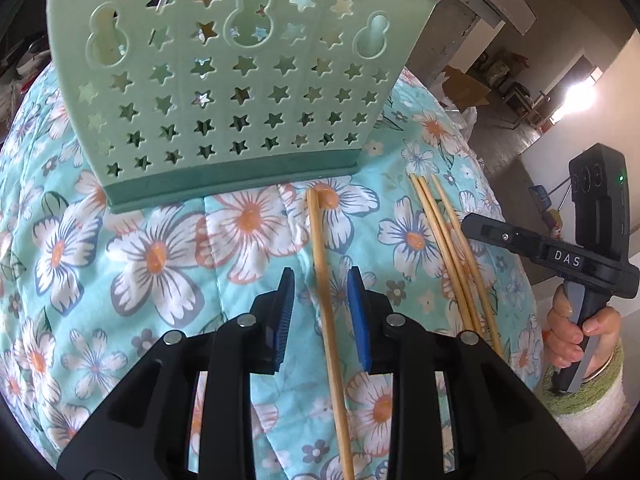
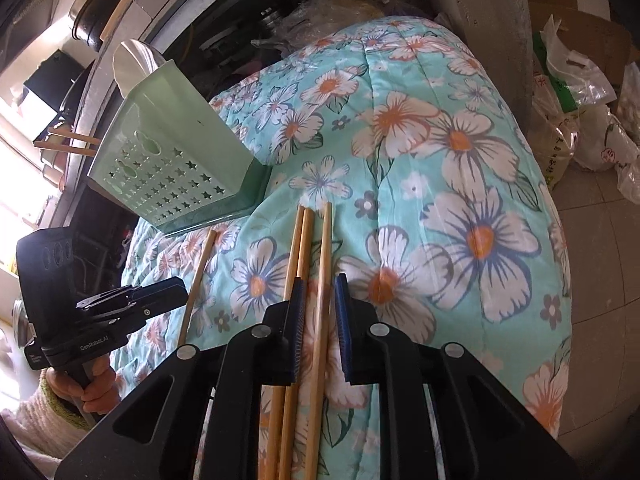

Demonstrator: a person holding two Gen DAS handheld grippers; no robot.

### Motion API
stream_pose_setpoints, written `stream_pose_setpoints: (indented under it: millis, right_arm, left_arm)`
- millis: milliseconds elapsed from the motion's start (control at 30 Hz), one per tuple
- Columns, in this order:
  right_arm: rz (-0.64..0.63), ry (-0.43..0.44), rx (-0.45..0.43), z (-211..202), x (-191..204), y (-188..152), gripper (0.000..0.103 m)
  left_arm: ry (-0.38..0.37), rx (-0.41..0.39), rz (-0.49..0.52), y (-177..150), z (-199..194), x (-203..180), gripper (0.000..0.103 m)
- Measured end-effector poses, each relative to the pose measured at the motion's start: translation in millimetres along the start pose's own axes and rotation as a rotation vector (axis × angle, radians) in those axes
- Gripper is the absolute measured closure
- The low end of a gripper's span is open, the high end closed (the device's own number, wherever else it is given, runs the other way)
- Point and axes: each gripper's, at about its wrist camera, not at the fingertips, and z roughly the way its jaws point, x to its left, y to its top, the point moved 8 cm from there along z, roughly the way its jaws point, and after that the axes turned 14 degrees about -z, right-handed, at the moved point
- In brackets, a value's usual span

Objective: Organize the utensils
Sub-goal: 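Lift the chopstick with the left tool while the right tool raises another chopstick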

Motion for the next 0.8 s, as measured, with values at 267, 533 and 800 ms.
stream_pose_setpoints:
  millis: [267, 533, 800]
  right_arm:
    - [-0.041, -0.046, 0.031, 18.1, -2.6, 16.6, 0.087]
    - [-0.085, -0.102, 0.075, 34.2, 0.0, 21.7, 0.089]
    - [-0.077, -0.112, 0.064, 30.7, -1.8, 22.4, 0.096]
  left_arm:
    - [0.071, 0.002, 0.063, 22.8, 15.6, -1.6, 0.077]
    - [0.153, 0.027, 0.075, 42.6, 38.6, -5.4, 0.077]
    - [0.196, -0.022, 0.085, 47.7, 39.4, -9.9, 0.090]
